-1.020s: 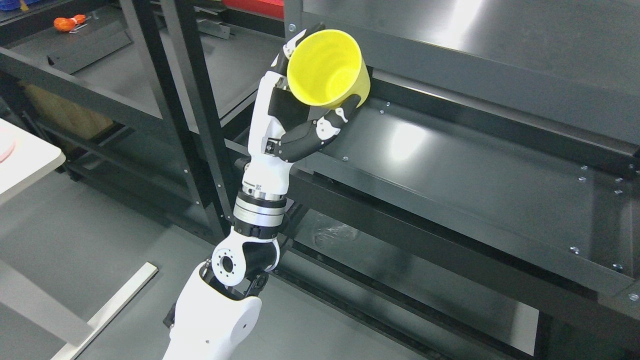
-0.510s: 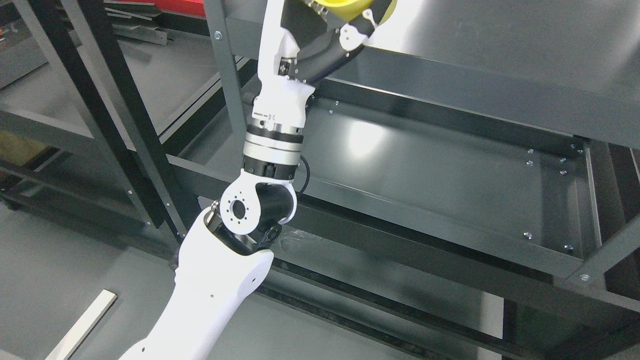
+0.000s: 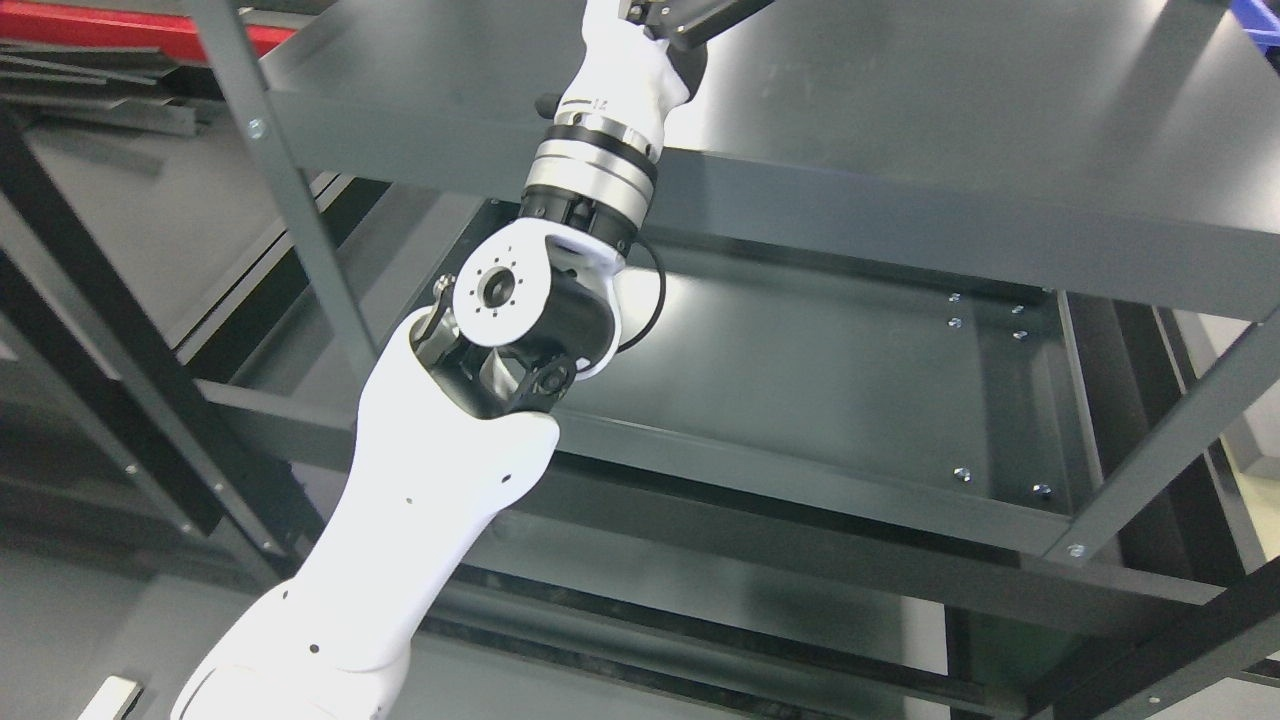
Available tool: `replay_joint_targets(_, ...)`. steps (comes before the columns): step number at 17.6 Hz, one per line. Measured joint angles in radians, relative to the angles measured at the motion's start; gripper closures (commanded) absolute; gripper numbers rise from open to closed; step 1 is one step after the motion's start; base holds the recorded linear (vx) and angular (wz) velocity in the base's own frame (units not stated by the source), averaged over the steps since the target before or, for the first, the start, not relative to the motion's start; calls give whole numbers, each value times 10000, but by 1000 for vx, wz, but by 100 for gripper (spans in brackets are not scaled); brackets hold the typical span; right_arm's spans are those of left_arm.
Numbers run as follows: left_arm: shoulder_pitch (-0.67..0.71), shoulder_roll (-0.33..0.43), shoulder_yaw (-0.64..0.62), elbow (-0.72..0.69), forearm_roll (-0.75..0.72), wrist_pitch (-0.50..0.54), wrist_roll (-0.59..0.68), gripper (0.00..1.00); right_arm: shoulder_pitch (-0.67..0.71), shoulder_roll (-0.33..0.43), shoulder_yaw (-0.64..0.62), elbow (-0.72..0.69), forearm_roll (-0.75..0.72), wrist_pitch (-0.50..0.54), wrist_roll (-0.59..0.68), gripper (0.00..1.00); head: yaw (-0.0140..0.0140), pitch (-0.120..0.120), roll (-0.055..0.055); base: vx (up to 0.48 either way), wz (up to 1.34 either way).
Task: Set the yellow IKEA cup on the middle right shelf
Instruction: 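Reach the left hand up onto the shelf and set the cup down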
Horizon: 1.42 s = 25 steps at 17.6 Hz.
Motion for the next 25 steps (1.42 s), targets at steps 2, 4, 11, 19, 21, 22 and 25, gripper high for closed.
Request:
replay_joint_targets(2,-255,0,-109,62,377,464,370,100,-1,0,0,0,0,0,-24,1,0,0,0,159,-157)
replay_joint_targets(4,-452,0,-206,124,620,1003,955,100,-2,0,0,0,0,-2,-30,1,0,-1,0,130,-15)
replay_joint_targets(11,-855,0,-698,220,696,1943,2369,98,3,0,0,0,0,-18,30,1,0,0,0,0,44)
replay_joint_targets(19,-950,0,-1204,225,581,2053,2554,58,1,0,0,0,0,-23,34,1,0,-1,0,-12,2)
replay_joint_targets(21,-950,0,-1277,224,491,2054,2554,45,1,0,0,0,0,-15,34,1,0,-1,0,0,0)
replay_joint_targets(22,-950,0,-1307,224,444,2053,2554,42,2,0,0,0,0,-3,34,1,0,0,0,0,0)
replay_joint_targets(25,-939,0,-1388,224,254,2069,2554,29,1,0,0,0,0,3,34,1,0,0,0,0,0)
